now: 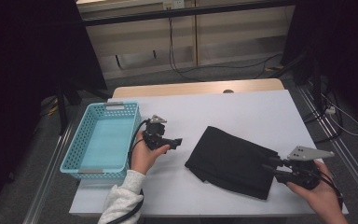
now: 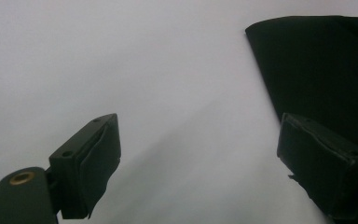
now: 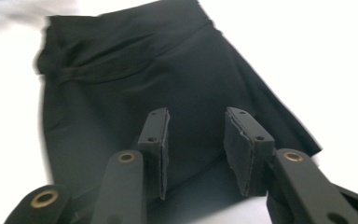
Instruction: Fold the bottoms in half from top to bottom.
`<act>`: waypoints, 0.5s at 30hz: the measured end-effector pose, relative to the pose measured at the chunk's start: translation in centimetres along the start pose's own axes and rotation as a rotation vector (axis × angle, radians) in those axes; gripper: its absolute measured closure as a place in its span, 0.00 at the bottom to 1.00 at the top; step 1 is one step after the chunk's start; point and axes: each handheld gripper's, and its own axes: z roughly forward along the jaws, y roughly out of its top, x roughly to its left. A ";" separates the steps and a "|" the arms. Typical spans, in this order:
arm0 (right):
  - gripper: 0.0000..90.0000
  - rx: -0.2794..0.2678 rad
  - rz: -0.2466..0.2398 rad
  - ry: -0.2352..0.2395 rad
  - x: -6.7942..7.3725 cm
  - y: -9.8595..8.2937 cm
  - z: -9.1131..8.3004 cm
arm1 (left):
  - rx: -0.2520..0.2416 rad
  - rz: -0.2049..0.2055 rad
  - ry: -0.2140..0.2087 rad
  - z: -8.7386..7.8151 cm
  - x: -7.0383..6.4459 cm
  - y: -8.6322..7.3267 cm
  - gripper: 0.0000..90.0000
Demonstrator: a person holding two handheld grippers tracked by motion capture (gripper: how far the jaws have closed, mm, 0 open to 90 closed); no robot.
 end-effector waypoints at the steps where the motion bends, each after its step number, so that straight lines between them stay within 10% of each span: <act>1: 0.67 0.001 0.005 -0.005 -0.1 0.2 0.3 | 0.000 0.002 0.002 -0.1 0.0 0.0 0.15; 15: 0.66 0.111 0.040 -0.028 -2.4 2.0 6.4 | 0.003 -0.006 0.003 -0.3 0.2 -0.2 0.15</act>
